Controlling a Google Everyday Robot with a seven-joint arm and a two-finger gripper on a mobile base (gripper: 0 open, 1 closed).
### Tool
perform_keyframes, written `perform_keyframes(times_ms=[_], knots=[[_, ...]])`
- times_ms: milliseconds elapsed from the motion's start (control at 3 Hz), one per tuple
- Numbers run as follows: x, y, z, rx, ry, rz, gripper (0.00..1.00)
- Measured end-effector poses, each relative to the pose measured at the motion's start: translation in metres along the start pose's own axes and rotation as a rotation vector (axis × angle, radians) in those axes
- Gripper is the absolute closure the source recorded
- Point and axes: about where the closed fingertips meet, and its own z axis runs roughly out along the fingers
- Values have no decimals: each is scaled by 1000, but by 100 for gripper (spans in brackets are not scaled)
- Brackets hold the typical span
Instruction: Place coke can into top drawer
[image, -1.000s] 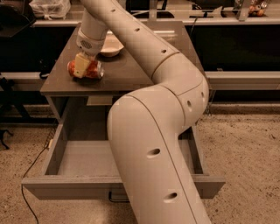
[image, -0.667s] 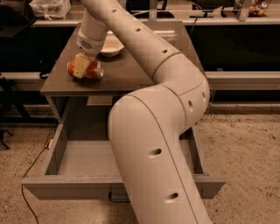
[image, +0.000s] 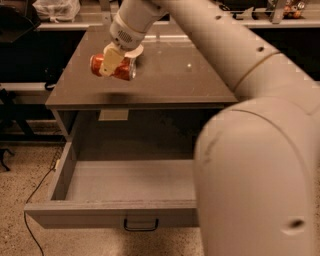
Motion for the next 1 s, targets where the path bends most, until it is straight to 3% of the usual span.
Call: perform_keyframes(times_ms=[333, 1000], knots=[[20, 33, -15, -51, -81, -26, 100], [27, 35, -13, -61, -79, -19, 100]])
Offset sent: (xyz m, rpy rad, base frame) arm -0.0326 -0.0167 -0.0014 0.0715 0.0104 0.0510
